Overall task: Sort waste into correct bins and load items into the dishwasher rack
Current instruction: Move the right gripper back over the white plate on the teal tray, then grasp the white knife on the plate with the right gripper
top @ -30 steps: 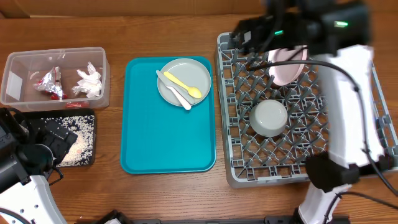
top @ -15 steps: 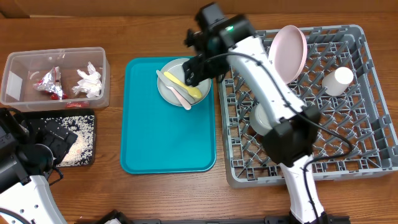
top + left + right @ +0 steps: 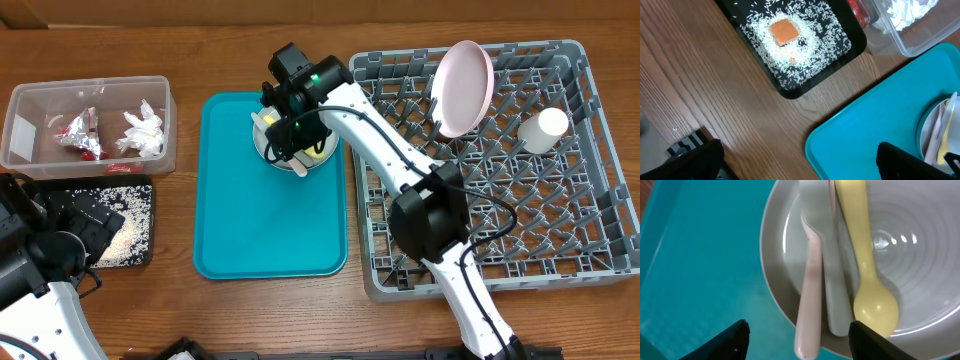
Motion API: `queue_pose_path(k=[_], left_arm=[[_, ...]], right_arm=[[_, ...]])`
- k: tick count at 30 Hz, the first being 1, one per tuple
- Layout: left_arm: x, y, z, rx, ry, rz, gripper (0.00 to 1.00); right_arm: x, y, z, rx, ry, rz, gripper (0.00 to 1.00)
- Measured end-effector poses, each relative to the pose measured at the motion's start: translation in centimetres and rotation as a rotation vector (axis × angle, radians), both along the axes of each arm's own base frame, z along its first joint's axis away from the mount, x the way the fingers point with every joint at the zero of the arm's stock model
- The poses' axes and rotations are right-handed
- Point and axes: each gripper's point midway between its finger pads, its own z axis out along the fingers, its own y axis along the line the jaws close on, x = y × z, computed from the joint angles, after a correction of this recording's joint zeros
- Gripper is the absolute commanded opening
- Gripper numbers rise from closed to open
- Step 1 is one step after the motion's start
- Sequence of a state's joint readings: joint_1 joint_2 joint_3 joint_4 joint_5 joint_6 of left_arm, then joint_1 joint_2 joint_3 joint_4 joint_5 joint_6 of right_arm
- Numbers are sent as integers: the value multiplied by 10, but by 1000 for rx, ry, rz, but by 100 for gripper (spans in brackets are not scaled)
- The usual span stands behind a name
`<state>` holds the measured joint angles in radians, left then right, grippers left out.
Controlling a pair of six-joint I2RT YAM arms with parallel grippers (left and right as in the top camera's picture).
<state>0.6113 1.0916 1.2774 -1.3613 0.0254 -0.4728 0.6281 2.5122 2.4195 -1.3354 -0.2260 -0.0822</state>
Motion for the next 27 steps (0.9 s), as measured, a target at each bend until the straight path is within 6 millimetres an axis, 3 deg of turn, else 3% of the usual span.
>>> queue_pose_path(k=[10, 27], left_arm=[[0, 0, 0, 0, 0, 0, 100], [0, 0, 0, 0, 0, 0, 100]], right_arm=[[-11, 12, -37, -39, 43, 32, 63], [-9, 12, -44, -48, 39, 24, 20]])
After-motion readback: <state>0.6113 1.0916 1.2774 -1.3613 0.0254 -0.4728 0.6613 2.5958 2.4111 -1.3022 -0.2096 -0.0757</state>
